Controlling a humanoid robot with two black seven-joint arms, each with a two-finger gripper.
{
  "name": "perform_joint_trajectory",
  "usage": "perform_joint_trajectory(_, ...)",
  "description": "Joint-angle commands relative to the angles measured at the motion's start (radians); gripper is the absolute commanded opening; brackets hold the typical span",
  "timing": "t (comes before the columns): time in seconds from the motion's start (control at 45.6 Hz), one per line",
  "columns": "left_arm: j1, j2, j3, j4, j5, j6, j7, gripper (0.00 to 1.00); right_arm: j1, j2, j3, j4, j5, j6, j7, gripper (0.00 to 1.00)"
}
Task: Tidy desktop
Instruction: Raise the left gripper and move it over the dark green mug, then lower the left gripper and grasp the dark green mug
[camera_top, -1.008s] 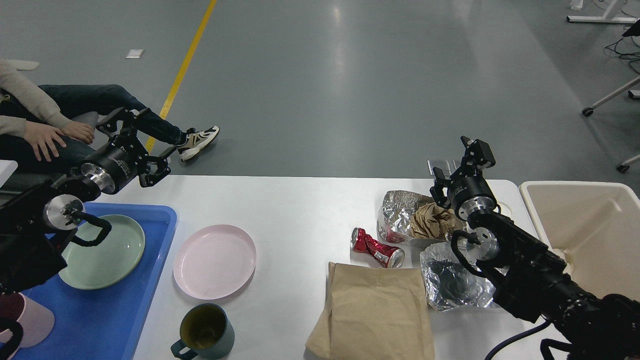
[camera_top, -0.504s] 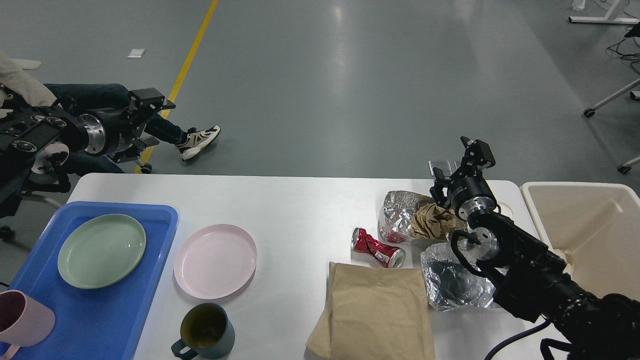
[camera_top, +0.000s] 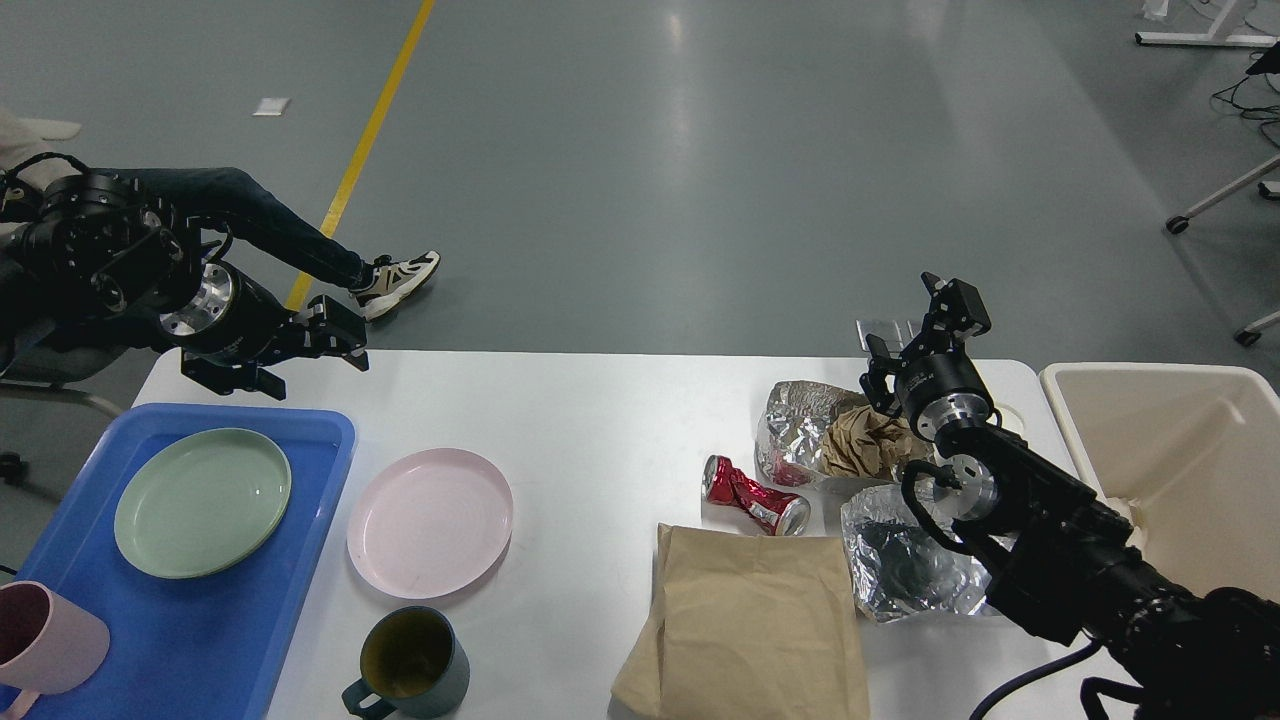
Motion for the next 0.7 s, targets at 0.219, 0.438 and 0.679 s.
perform_joint_trajectory(0.219,-0.162,-0.088,0.286,-0.228,0.0,-0.006,0.009,0.96,0.0,0.0,0.0,0.0,0.0,0.0,0.0,1.0)
perform_joint_trajectory(0.438,-0.188,-0.108,0.32,-0.366,0.002,-0.006,0.009,0.96,0.0,0.0,0.0,0.0,0.0,0.0,0.0,1.0)
perform_joint_trajectory(0.679,-0.226,-0.155,0.32,-0.517,0.005,-0.006,0.009,0.96,0.0,0.0,0.0,0.0,0.0,0.0,0.0,1.0)
